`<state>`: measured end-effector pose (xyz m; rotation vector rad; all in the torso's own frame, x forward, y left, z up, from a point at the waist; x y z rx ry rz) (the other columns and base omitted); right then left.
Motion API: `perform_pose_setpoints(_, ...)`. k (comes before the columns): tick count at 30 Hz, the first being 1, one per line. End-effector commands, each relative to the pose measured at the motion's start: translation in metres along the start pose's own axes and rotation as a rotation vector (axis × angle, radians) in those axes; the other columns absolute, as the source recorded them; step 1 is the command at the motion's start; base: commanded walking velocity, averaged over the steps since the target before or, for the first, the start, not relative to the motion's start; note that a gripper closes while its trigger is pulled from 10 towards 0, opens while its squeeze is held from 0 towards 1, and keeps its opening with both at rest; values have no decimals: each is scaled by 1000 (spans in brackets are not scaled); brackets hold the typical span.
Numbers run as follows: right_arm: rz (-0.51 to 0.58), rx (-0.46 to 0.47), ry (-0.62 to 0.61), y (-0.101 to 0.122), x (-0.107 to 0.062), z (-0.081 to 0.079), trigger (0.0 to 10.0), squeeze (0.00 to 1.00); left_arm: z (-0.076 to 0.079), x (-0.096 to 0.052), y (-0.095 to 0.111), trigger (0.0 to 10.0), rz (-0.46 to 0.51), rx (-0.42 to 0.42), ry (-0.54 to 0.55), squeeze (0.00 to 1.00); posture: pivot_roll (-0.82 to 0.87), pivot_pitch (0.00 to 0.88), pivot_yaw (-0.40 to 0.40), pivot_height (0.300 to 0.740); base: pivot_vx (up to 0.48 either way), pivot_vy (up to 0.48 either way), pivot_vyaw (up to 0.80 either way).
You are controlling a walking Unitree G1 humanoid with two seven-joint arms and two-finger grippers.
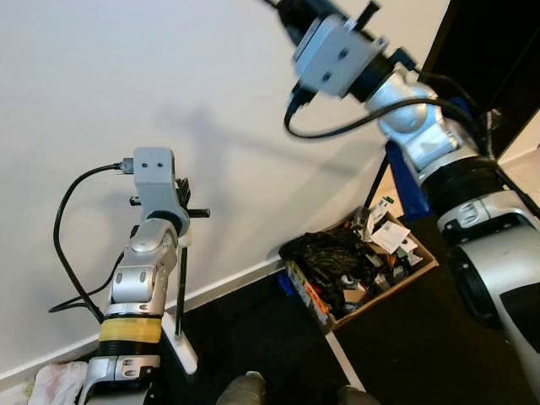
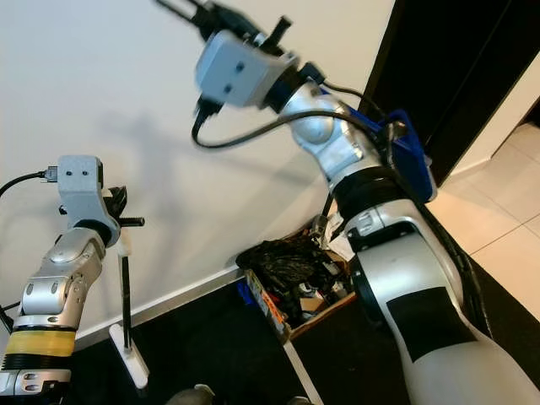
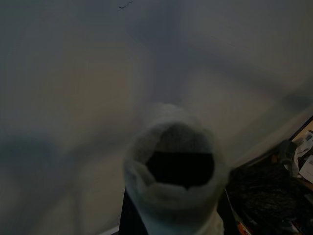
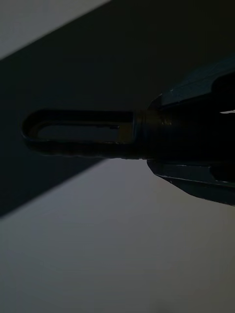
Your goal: Sweep floor
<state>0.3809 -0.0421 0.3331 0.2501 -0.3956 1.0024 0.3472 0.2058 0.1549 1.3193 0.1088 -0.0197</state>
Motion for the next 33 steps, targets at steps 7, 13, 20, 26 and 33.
perform_pose_setpoints(7,-288,364,-270,-56,-35,31,10000,0,8,0,2,10000,18,15,-21,0,188,48,-2,740,0,0,0)
perform_pose_setpoints(13,-376,587,-403,-72,-56,27,10000,0,10,-1,0,10000,6,20,-34,0,187,52,7,740,0,0,0)
perform_pose_setpoints(20,-447,787,-576,-73,-89,14,10000,0,7,-4,-4,10000,-19,39,-33,0,188,61,17,740,0,0,0)
perform_pose_setpoints(26,-408,923,-608,-46,-94,-14,10000,0,4,-8,-12,10000,-28,-20,-3,0,181,70,20,740,0,0,0)
perform_pose_setpoints(33,-486,943,-661,-34,-108,-35,10000,0,-2,-16,-16,10000,10,-205,74,0,178,70,14,740,0,0,0)
Point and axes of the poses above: a point about 5 cm out from each wrist's last joint towards the gripper, its own x axis pointing out of the wrist towards the gripper, its own y axis along the axis of the wrist's last joint, z = x × y, the point moved 2 cm from there along x, pointing out of the wrist towards the gripper, and after that the axes turned 15 degrees about -x, right-handed, at the moved point
